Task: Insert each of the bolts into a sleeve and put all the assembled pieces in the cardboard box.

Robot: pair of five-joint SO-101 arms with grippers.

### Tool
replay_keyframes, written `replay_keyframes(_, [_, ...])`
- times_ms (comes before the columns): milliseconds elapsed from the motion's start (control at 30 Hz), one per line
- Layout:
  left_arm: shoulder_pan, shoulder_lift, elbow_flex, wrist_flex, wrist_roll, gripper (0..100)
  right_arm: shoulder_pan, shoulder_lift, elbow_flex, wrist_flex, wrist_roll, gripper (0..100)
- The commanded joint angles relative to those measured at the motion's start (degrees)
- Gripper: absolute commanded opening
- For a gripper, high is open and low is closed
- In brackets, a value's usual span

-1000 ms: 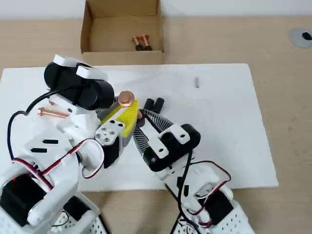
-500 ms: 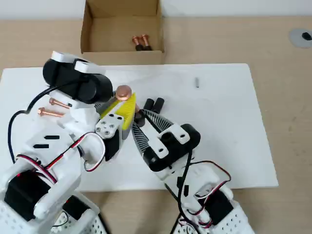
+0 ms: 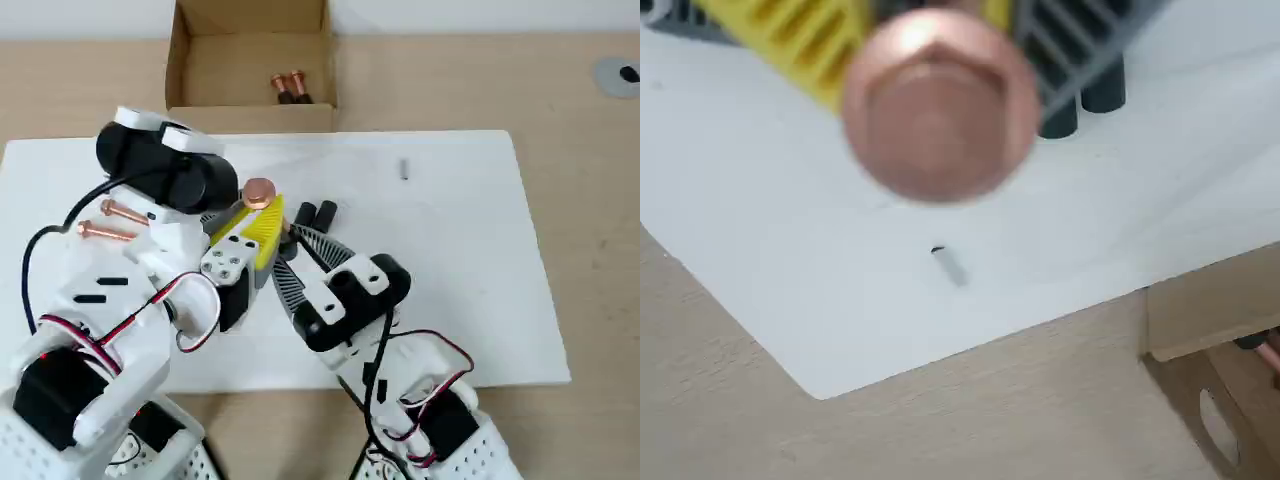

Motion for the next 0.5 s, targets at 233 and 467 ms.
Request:
replay_keyframes(233, [1.1,0.0,-0.5,0.4,0.1,0,0.7,-8.4,-0.5,-1.5,0.3,0.9])
replay_keyframes(467, [0.5,-0.2,-0.3,1.7,0.2,0,0.7,-8.4,-0.3,-1.5,0.3,0.9])
